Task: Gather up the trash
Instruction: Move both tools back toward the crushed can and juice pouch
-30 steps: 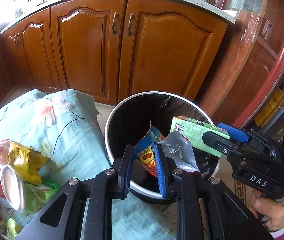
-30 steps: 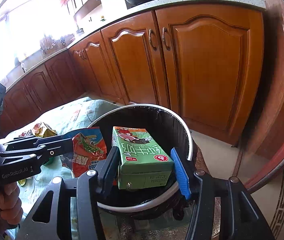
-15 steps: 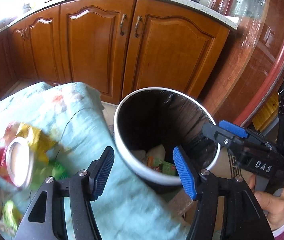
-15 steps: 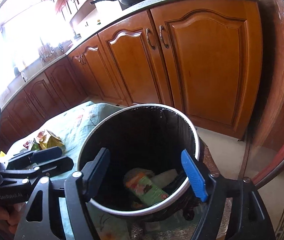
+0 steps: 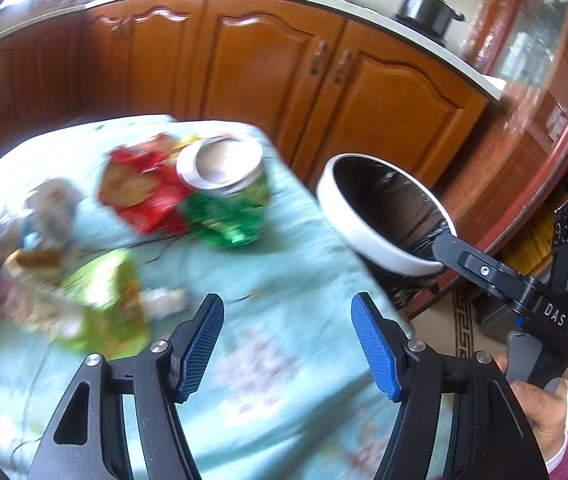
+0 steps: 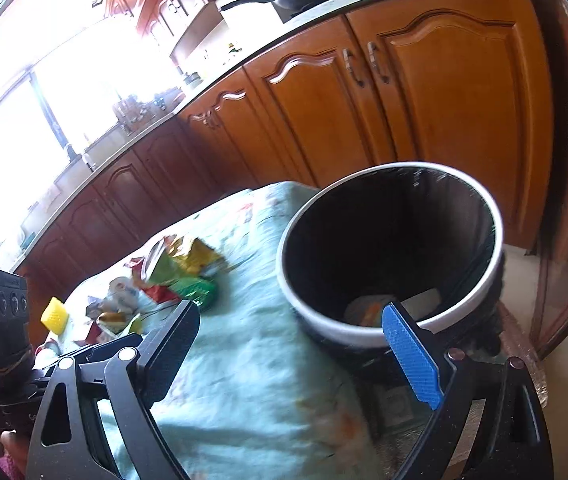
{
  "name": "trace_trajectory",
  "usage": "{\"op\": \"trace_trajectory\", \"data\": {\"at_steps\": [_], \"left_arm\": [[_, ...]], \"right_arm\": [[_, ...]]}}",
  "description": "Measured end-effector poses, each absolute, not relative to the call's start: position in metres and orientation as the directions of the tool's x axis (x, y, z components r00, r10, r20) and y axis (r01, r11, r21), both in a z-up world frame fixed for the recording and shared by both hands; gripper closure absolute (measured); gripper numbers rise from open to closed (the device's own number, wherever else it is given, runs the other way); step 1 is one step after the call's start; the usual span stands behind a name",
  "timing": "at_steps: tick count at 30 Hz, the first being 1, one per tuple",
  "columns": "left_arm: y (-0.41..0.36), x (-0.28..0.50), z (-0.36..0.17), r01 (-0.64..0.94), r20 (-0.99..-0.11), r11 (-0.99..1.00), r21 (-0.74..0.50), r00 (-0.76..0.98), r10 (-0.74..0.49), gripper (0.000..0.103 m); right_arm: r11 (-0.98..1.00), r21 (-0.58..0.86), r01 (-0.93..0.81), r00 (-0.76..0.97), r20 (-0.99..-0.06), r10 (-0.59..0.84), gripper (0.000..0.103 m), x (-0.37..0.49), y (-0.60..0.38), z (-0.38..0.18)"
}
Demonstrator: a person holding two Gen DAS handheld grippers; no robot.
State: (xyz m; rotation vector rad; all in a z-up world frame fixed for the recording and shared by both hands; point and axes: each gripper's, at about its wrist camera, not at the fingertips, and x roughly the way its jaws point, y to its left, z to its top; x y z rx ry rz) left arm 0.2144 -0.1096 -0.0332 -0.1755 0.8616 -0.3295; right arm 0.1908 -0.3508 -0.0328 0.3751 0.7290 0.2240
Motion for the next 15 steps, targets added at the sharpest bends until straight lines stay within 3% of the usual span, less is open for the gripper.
{"op": "trace_trajectory", "data": {"at_steps": [15], "left_arm": [[-0.009, 0.160, -0.039, -0.002, -0.742, 0.941, -0.338, 0.615, -0.265, 0.037]], "right_arm": [[0.904, 0.384, -0.188, 0.661, -0.631, 0.406, 0.009, 0.176, -0.273, -0.044]]}}
